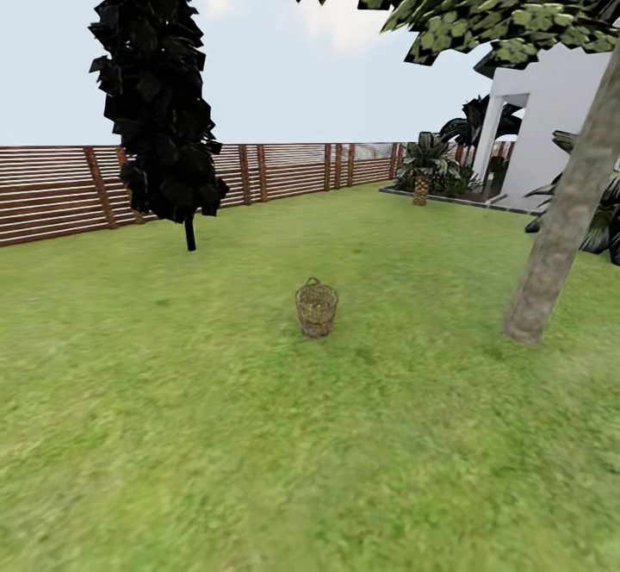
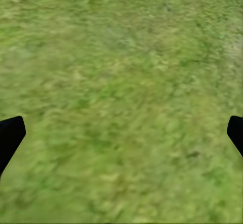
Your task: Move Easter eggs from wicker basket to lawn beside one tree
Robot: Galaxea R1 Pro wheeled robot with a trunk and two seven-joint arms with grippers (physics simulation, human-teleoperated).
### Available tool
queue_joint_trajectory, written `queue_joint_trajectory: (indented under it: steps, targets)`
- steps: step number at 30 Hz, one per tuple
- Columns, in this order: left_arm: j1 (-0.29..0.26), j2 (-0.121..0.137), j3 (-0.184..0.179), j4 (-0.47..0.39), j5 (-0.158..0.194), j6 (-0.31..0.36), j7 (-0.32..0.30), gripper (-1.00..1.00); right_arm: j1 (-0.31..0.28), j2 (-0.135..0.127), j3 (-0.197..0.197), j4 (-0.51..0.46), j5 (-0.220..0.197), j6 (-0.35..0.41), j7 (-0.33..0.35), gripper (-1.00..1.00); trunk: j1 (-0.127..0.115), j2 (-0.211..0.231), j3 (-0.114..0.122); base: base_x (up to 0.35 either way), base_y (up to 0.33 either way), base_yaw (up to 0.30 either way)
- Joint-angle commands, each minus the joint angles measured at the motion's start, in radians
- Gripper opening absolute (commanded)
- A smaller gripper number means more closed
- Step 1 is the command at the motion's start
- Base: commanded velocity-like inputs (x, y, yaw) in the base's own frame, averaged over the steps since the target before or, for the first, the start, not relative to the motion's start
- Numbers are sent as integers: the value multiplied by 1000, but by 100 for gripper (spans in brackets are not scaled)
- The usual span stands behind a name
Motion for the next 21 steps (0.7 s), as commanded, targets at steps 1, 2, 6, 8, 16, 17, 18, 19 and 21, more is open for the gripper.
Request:
queue_joint_trajectory:
  steps: [1, 2, 6, 8, 16, 17, 18, 19, 21]
  targets:
    - [-1, 0, -2, 1, 10, -3, 0, 100, -1, 0, -1, 1, 0, -3, 0, 100, 1, -2, -2, 336, 0, 0]
    - [-1, 0, -2, 1, 10, -3, 0, 100, -1, 0, -1, 1, 0, -3, 0, 100, 1, -2, -2, 336, 0, 0]
    - [-1, 0, -2, 1, 10, -3, 0, 100, -1, 0, -2, 1, 0, -3, 0, 100, 1, -2, -2, 336, 0, 0]
    - [-1, 0, -2, 1, 10, -3, 0, 100, -1, 0, -1, 1, 0, -3, -1, 100, 1, -2, -2, 336, 0, 0]
    - [-1, -1, -3, 1, 10, -3, 0, 100, -1, 0, -1, 1, 0, -3, 0, 100, 1, -2, -2, 336, 0, 0]
    - [-1, -1, -3, 1, 11, -3, 0, 100, -1, 0, -1, 1, 0, -3, 0, 100, 1, -2, -2, 336, 0, 0]
    - [-1, -1, -3, 1, 10, -3, 0, 100, -1, 0, -1, 1, 0, -3, 0, 100, 1, -2, -2, 336, 0, 0]
    - [-1, -1, -3, 1, 10, -3, 0, 100, -1, 0, -1, 1, 0, -3, -1, 100, 1, -2, -2, 336, 0, 0]
    - [-1, -1, -3, 1, 10, -3, 0, 100, -1, 0, -1, 1, 0, -3, -1, 100, 1, -2, -2, 335, 0, 0]
